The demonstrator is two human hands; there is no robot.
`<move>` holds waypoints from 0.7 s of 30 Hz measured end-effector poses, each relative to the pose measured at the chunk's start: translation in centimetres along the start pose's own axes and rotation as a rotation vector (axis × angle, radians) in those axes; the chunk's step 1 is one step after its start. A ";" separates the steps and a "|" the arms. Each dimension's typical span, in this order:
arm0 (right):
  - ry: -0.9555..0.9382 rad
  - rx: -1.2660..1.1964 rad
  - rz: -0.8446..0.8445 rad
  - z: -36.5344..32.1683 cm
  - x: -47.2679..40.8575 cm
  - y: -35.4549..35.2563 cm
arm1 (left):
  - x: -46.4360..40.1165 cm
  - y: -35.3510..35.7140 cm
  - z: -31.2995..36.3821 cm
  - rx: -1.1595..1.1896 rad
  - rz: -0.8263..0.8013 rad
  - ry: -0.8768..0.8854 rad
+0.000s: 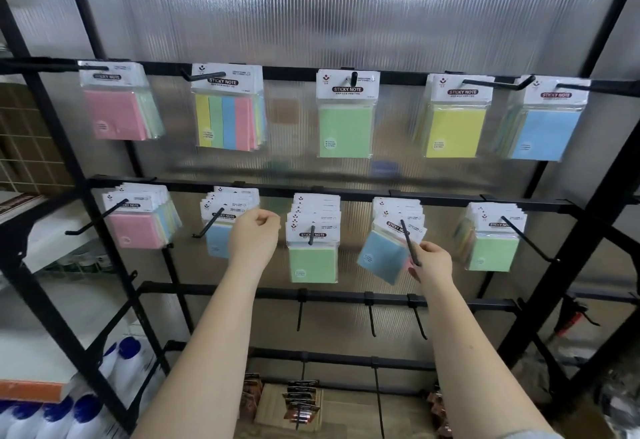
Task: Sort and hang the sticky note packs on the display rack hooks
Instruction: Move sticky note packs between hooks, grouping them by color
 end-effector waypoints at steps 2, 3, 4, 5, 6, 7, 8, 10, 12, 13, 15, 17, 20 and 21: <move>-0.020 0.009 -0.019 -0.1 0.5 0.1 | 0.2 0.1 -0.6 -0.002 -0.010 -0.015; -0.036 0.020 -0.019 -0.1 0.6 0.0 | 0.2 0.1 -0.8 -0.001 -0.015 -0.020; -0.049 0.027 -0.019 -0.2 0.9 -0.1 | 0.3 0.1 -1.1 -0.006 -0.021 -0.026; -0.063 0.029 -0.022 -0.2 1.0 -0.3 | 0.3 0.1 -1.5 -0.015 -0.026 -0.034; -0.077 0.036 -0.023 -0.3 1.2 -0.4 | 0.4 0.1 -1.8 -0.024 -0.030 -0.043; -0.099 0.051 -0.022 -0.4 1.4 -0.6 | 0.5 0.1 -2.2 -0.031 -0.034 -0.053; -0.123 0.074 -0.022 -0.8 1.6 -0.9 | 0.7 0.2 -2.5 -0.036 -0.038 -0.058; -0.175 0.117 -0.023 -1.6 2.2 -1.3 | 1.0 0.6 -2.9 -0.048 -0.044 -0.061; -0.219 0.148 -0.006 -2.6 3.0 -1.8 | 1.4 1.3 -3.0 -0.083 -0.058 -0.059; -0.237 0.165 0.007 -3.0 3.3 -1.9 | 1.7 1.7 -3.1 -0.099 -0.072 -0.057; -0.245 0.219 0.034 -3.3 4.0 -2.4 | 2.1 2.7 -3.3 -0.097 -0.108 -0.053; -0.231 0.281 0.050 -3.3 4.6 -2.7 | 2.5 3.5 -3.7 -0.069 -0.130 -0.051; -0.241 0.364 0.065 -3.6 5.4 -3.2 | 2.8 3.9 -4.0 -0.025 -0.108 -0.038; -0.254 0.414 0.066 -3.9 5.7 -3.3 | 2.9 3.9 -4.1 -0.013 -0.094 -0.034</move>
Point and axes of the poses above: each hand's wrist, its own x-axis away from the middle knuckle, its own y-axis out of the palm, z = x × y, the point moved 10 cm from there along -x, towards the middle knuckle
